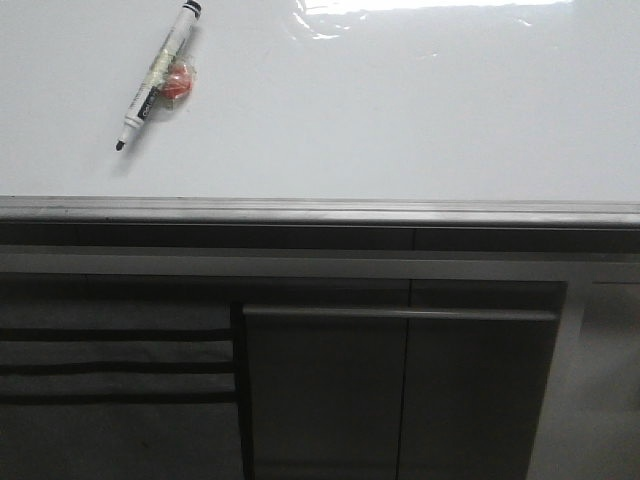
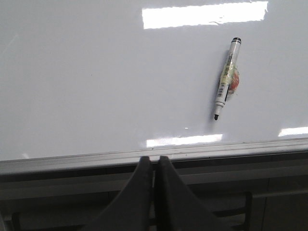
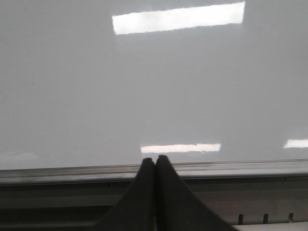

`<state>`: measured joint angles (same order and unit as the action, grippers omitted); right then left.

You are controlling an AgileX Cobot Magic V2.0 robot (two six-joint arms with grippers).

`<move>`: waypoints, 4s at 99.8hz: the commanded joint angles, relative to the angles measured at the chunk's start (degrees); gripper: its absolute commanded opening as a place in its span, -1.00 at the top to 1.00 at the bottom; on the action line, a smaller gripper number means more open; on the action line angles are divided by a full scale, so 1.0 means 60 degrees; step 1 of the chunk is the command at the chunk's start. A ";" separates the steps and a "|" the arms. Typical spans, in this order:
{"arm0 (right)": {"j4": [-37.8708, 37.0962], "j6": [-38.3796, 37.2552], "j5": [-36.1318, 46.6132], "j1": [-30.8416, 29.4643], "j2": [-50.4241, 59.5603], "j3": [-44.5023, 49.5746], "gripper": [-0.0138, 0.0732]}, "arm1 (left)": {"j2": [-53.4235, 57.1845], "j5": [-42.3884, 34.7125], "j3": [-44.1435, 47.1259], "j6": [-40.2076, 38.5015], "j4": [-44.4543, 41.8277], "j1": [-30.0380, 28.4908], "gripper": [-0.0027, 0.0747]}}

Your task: Write number 0 on whiteboard

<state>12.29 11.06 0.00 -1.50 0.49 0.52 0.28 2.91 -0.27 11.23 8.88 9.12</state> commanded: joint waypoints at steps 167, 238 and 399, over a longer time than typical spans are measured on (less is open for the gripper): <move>0.0450 0.0058 -0.5030 -0.0036 -0.3940 -0.6606 0.85 | -0.4611 0.4639 -0.7167 -0.0080 0.0441 0.0007 0.98; 0.0608 0.0225 -0.5735 0.0007 -0.6000 -0.6606 -0.03 | -0.9697 0.3095 -0.7504 0.1812 0.1923 0.1554 -0.10; 0.6345 0.6556 -0.9580 0.0245 -0.7297 -0.7858 -0.03 | -1.1887 0.7299 -1.0634 0.3431 -0.0265 0.4501 0.98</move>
<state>42.98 44.18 -55.19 -1.10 -40.59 -43.10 -74.86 41.67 -62.12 31.32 6.46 31.98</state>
